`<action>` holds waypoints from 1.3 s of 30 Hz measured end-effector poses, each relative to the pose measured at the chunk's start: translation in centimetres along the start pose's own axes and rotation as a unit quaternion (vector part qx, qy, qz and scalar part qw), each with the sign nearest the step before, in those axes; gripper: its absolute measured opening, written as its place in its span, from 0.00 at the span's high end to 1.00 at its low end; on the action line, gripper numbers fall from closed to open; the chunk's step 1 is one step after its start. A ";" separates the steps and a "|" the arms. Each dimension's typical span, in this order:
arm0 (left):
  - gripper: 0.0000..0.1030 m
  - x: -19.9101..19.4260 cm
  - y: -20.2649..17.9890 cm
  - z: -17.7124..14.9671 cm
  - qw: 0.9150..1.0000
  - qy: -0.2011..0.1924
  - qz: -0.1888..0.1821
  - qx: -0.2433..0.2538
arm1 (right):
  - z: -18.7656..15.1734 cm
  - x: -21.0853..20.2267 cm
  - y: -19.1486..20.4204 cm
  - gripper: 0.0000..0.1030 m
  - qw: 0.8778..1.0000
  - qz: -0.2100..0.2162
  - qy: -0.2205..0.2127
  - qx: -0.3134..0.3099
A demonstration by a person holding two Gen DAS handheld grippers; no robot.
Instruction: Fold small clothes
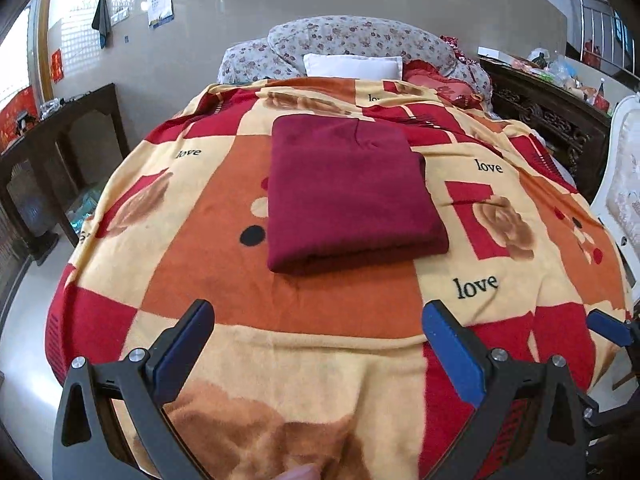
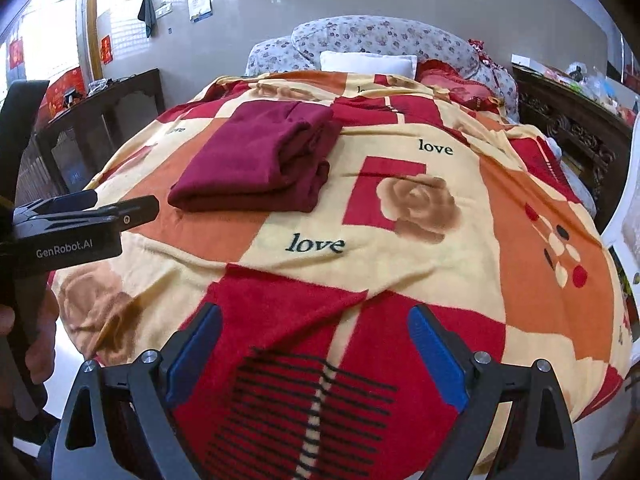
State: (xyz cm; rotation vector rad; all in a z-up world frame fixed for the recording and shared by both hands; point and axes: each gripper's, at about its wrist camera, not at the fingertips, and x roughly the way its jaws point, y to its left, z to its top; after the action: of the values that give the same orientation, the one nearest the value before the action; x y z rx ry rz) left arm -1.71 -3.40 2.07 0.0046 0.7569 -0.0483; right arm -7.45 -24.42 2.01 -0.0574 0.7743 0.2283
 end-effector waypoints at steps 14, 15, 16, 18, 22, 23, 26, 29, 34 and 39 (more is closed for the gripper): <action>0.00 0.7 0.2 0.1 1.000 0.013 -0.005 -0.010 | 0.2 -0.5 -0.4 0.06 1.000 0.000 -0.004 0.007; 0.00 0.8 0.3 0.1 1.000 0.015 -0.006 -0.011 | 0.2 -0.5 -0.4 0.06 1.000 0.000 -0.004 0.006; 0.00 0.9 0.5 0.2 1.000 0.014 -0.013 -0.013 | 0.2 -0.4 -0.4 0.06 1.000 0.000 -0.004 0.006; 0.00 1.0 1.3 0.5 0.999 0.010 -0.031 -0.023 | 0.7 -0.3 -0.6 0.06 1.000 0.007 -0.009 0.004; 0.00 2.7 3.6 1.5 0.998 0.007 -0.041 -0.043 | 2.6 -0.3 -1.0 0.07 0.997 0.050 -0.064 -0.009; 0.00 3.3 4.2 2.0 0.998 0.004 -0.040 -0.047 | 3.5 0.0 -0.9 0.11 0.994 0.067 -0.082 -0.020; 0.00 5.4 5.4 4.4 0.998 0.000 -0.032 -0.045 | 7.1 2.2 0.0 0.42 0.990 0.092 -0.091 -0.056; 0.00 6.6 5.5 7.4 0.997 -0.027 -0.066 -0.030 | 11.2 5.8 0.8 0.70 0.986 0.115 -0.083 -0.091; 0.00 10.1 4.3 9.1 0.990 -0.006 -0.142 -0.008 | 15.6 12.2 2.7 0.74 0.978 0.143 -0.040 -0.148; 0.00 13.1 2.7 5.4 0.981 0.033 -0.189 0.003 | 13.0 17.5 3.2 0.77 0.964 0.123 0.049 -0.231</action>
State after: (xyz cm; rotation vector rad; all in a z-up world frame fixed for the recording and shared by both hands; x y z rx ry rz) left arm 11.63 -1.36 -3.07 -0.1334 0.8163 -0.4144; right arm 12.83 -16.33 -0.80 -0.4184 0.8145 0.6443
